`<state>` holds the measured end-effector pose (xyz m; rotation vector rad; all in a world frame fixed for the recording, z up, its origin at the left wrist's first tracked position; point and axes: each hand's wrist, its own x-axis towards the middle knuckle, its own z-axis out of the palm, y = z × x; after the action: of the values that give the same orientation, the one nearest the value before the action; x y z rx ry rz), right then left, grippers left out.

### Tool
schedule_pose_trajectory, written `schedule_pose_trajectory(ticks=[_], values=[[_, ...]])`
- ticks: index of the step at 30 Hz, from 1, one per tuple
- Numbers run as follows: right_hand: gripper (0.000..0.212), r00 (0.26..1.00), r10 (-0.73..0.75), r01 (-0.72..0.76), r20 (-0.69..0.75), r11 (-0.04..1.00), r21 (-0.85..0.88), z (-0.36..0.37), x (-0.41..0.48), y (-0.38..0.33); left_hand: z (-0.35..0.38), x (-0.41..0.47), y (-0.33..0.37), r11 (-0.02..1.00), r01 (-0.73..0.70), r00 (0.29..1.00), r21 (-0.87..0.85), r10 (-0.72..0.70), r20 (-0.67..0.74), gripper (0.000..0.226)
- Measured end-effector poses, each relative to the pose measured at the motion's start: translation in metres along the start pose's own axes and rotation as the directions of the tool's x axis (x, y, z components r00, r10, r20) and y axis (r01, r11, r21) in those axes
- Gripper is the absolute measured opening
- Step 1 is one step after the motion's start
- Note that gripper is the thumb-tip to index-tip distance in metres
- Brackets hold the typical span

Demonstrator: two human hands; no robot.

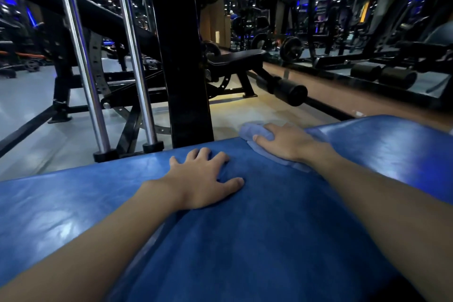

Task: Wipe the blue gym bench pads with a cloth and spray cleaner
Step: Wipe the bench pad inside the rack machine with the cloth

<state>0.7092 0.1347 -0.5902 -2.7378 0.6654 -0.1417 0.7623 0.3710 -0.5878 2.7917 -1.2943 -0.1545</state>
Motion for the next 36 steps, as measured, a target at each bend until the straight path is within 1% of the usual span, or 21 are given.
schedule_pose_trajectory(ticks=[4,7,10,14,17,22,26,29,31,33,36], values=[[0.061,1.0,0.019,-0.019,-0.019,0.999,-0.044,-0.002,-0.037,0.009,0.003,-0.008,0.014,1.0,-0.022,1.0,-0.006,0.022,-0.019,0.067],[0.067,0.999,0.04,-0.042,-0.031,0.996,-0.076,-0.001,-0.06,0.014,0.006,-0.018,0.029,0.998,-0.063,0.998,-0.005,0.063,-0.015,0.065],[0.064,0.998,0.06,-0.063,-0.035,0.993,-0.098,-0.005,-0.087,0.017,0.007,-0.027,0.043,0.995,-0.097,0.995,-0.008,0.097,-0.013,0.064],[0.06,0.997,0.049,-0.054,-0.056,0.994,-0.099,-0.01,-0.122,0.017,0.01,-0.037,0.056,0.99,-0.139,0.99,0.0,0.139,-0.028,0.06],[0.061,0.996,0.071,-0.077,-0.056,0.991,-0.112,-0.01,-0.14,0.021,0.012,-0.045,0.062,0.99,-0.141,0.989,-0.007,0.141,-0.034,0.057],[0.058,0.994,0.051,-0.064,-0.099,0.989,-0.13,-0.008,-0.174,0.031,0.018,-0.061,0.074,0.993,-0.114,0.991,-0.041,0.111,-0.07,0.053],[0.058,0.987,0.057,-0.074,-0.151,0.991,-0.111,-0.004,-0.206,0.043,0.02,-0.083,0.093,0.991,-0.111,0.991,-0.079,0.104,-0.084,0.049],[0.058,0.963,0.056,-0.09,-0.264,0.989,-0.118,0.0,-0.237,0.047,0.021,-0.106,0.109,0.985,-0.131,0.989,-0.111,0.122,-0.088,0.046],[0.053,0.942,0.041,-0.066,-0.334,0.996,-0.063,-0.005,-0.261,0.052,0.019,-0.124,0.122,0.972,-0.17,0.983,-0.16,0.156,-0.098,0.049],[0.051,0.931,0.054,-0.032,-0.362,0.997,0.066,-0.013,-0.288,0.055,0.014,-0.146,0.139,0.939,-0.225,0.972,-0.258,0.201,-0.118,0.057],[0.049,0.899,0.125,-0.01,-0.419,0.964,0.265,-0.025,-0.334,0.05,0.001,-0.183,0.17,0.829,-0.292,0.957,-0.478,0.252,-0.146,0.066]])
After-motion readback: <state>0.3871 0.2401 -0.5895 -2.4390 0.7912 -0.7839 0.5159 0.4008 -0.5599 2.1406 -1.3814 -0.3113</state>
